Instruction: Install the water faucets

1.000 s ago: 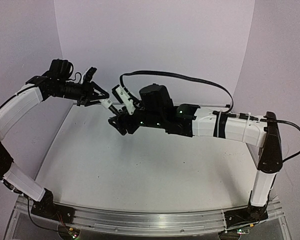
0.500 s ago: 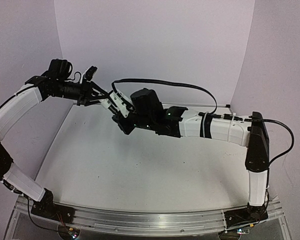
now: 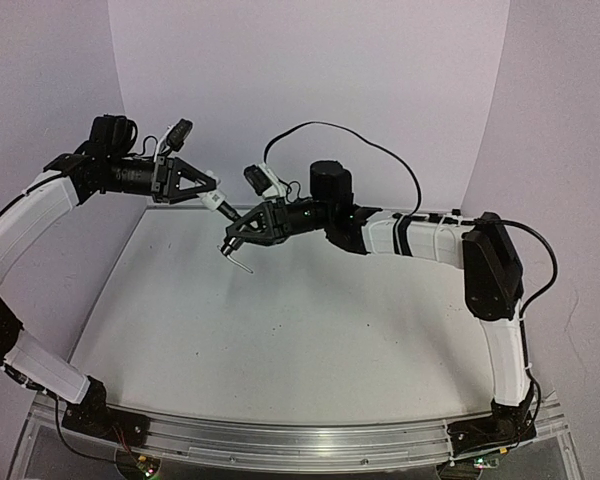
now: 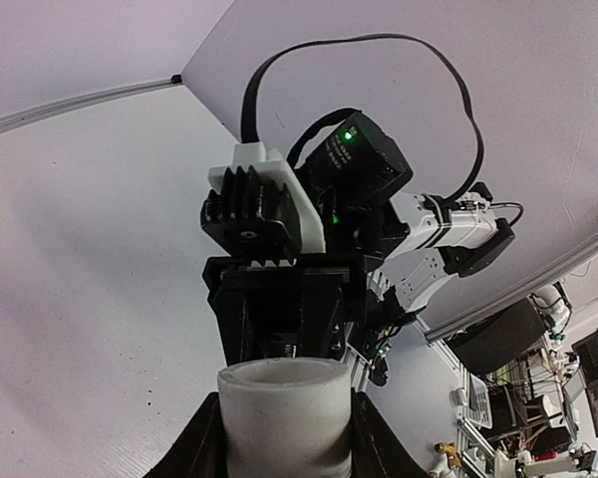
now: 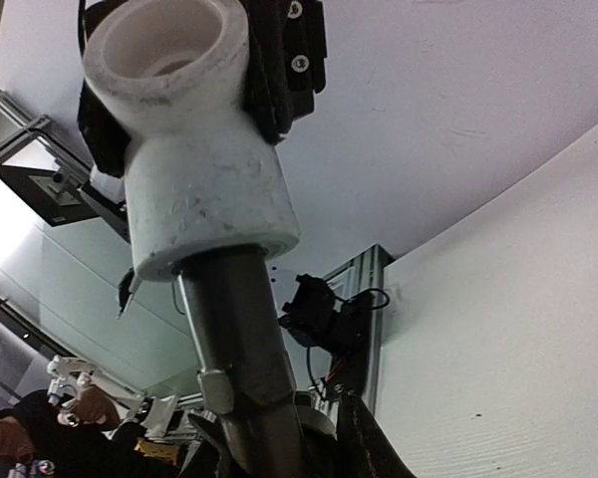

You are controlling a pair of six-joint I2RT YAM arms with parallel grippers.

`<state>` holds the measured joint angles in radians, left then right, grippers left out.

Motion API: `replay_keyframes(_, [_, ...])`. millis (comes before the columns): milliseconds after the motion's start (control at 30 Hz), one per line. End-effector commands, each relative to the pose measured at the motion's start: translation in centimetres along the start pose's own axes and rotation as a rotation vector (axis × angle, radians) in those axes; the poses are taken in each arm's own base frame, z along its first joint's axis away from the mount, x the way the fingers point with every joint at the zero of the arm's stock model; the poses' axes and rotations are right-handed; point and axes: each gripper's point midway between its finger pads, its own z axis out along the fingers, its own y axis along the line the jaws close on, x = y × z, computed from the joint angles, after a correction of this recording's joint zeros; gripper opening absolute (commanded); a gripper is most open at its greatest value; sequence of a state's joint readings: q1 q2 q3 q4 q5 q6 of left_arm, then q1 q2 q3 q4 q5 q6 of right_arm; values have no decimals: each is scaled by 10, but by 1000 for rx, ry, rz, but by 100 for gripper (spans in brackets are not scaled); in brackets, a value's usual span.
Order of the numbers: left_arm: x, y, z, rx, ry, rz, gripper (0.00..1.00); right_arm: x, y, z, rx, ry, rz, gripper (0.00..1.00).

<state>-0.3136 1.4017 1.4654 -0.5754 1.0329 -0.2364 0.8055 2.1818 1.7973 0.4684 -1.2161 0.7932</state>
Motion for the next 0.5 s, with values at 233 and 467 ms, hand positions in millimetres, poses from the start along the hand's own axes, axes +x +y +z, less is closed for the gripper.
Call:
replay_keyframes(233, [-13, 14, -7, -144, -58, -144, 0, -33, -34, -86, 617, -172, -220, 71])
replay_keyframes(467, [-23, 34, -9, -200, -97, -277, 0, -29, -11, -72, 1078, -148, -624, 83])
